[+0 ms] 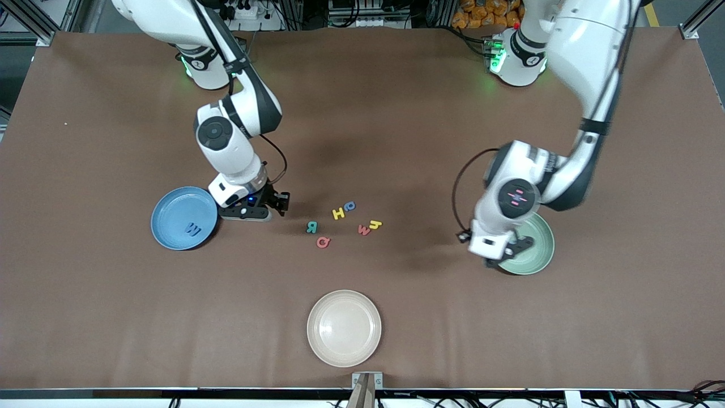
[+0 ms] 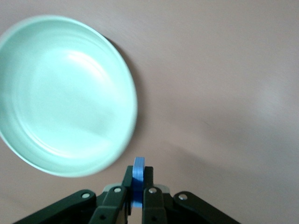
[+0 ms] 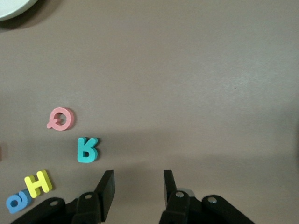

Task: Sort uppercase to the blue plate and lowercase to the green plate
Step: 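Drop the m on the green plate while the right gripper reaches teal R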

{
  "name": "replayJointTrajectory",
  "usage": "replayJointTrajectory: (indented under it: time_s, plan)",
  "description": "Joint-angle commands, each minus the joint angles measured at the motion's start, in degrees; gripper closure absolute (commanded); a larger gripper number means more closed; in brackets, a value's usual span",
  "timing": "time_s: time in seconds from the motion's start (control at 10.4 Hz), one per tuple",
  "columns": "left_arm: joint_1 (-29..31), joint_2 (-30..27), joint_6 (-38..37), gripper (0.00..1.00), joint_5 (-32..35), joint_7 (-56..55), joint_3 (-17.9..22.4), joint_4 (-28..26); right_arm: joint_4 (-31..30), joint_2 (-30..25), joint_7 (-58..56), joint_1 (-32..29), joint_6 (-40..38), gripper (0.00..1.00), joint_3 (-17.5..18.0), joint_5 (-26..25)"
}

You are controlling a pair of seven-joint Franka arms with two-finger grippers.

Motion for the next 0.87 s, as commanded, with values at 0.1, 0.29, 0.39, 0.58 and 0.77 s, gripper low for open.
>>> replayJointTrajectory:
  time_s: [0.1,0.29,0.39,0.58,0.77]
  plan:
    - [6.3,-0.1,-1.1,1.0,1.5,7.6,-0.9,-0.8,4.6,6.6,7.8,3.6,3.6,0.49,-0.4,0.4]
    - [7.8,0.8,-1.6,0.07,1.7,9.1,-0.7,-1.1,8.1,9.3,11.7,4.8,3.5,0.5,-0.4,0.1]
    - [8.0,1.2,-1.6,0.0,3.9,10.2,-0.8,-1.2,8.9,10.2,12.4,4.9,3.5,0.5,-0.4,0.1]
    - [7.6,1.3,-1.8,0.0,4.2,10.7,-0.8,-1.2,10.6,12.0,14.5,5.8,3.5,0.5,-0.6,-0.3]
    - [7.0,1.2,-1.8,0.0,4.2,10.5,-1.1,-0.6,11.6,13.5,15.3,6.4,3.5,0.5,-0.8,-0.3]
